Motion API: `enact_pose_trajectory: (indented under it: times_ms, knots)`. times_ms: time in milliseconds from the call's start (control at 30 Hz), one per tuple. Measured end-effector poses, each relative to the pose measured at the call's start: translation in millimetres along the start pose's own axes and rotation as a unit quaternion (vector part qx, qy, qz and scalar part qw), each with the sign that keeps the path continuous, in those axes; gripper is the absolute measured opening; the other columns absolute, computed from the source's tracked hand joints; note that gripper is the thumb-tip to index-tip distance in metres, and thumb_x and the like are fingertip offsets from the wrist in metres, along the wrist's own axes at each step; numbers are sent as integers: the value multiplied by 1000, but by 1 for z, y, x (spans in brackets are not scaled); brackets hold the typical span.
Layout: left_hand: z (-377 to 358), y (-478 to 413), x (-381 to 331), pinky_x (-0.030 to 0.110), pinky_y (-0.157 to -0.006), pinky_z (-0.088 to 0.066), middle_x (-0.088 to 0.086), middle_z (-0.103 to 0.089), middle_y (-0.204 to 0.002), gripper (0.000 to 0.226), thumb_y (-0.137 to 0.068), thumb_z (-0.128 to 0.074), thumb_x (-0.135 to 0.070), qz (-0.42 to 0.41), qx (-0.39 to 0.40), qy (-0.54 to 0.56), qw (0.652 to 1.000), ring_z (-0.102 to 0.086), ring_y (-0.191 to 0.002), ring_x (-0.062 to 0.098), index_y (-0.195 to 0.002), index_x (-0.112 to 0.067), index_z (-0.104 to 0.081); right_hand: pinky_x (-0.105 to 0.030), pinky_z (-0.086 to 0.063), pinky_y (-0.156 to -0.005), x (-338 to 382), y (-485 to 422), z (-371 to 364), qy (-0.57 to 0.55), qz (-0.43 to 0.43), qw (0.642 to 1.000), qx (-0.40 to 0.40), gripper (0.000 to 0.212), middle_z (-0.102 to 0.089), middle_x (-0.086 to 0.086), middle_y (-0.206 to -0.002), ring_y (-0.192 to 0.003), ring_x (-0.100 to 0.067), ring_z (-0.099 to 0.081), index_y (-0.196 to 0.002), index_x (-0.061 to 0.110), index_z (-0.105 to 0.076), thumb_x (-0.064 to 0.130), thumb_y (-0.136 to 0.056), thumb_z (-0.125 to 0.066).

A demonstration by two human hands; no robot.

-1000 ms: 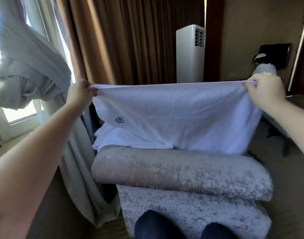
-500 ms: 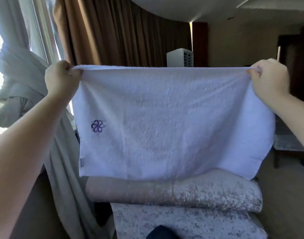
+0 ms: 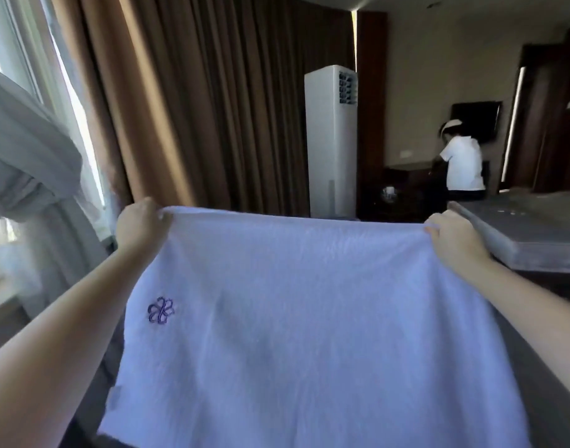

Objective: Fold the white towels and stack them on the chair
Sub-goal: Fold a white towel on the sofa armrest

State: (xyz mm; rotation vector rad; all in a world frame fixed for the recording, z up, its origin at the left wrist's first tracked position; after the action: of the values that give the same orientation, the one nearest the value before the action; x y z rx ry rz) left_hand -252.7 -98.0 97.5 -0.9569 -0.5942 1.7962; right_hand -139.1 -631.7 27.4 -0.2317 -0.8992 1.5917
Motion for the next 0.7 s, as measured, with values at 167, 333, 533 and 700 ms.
enact_pose_trajectory:
  times_ms: [167, 333, 533, 700]
  knots:
    - [-82, -4, 22, 40, -61, -40, 27, -63, -83, 19, -88, -52, -13, 4, 57, -43, 997, -59, -82, 43, -83, 4, -58, -34, -30, -63, -6, -17, -61, 1, -36, 999, 35, 22, -48, -15, -101, -82, -31, -50, -97, 4, -59, 12, -102, -40]
    - [-133, -2, 31, 40, -65, -38, 29, -61, -94, 19, -92, -53, -12, 29, 94, -46, 994, -57, -88, 44, -94, 6, -57, -35, -30, -62, -18, -29, -110, -38, -53, 997, 29, 19, -51, -19, -100, -80, -33, -50, -93, -2, -60, 3, -99, -42]
    - [-181, 61, 29, 45, -84, -45, 17, -17, -157, 64, -87, -66, -12, 27, 218, -16, 976, -55, -111, 41, -143, -6, -36, -38, -45, -74, -36, 2, -158, -106, -16, 987, 117, 18, -60, -20, -106, -86, -37, -62, -105, -3, -65, -5, -88, -58]
    - [-167, 154, -43, 51, -93, -44, 18, -41, -147, 45, -84, -69, -8, -135, 166, 74, 974, -49, -122, 41, -126, -4, -55, -39, -51, -75, -42, 64, -121, -147, 78, 983, 80, 18, -64, -16, -98, -72, -27, -61, -94, -2, -67, -13, -81, -59]
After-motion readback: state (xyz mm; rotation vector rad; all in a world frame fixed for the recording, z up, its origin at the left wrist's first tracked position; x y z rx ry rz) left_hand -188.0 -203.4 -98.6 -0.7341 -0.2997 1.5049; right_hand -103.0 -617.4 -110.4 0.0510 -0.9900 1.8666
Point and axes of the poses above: each hand's wrist, its own y-axis away from the middle knuckle, its own z-axis out of the back of the hand, x = y × z, the point moved 6 cm from there along -y, towards the middle knuckle
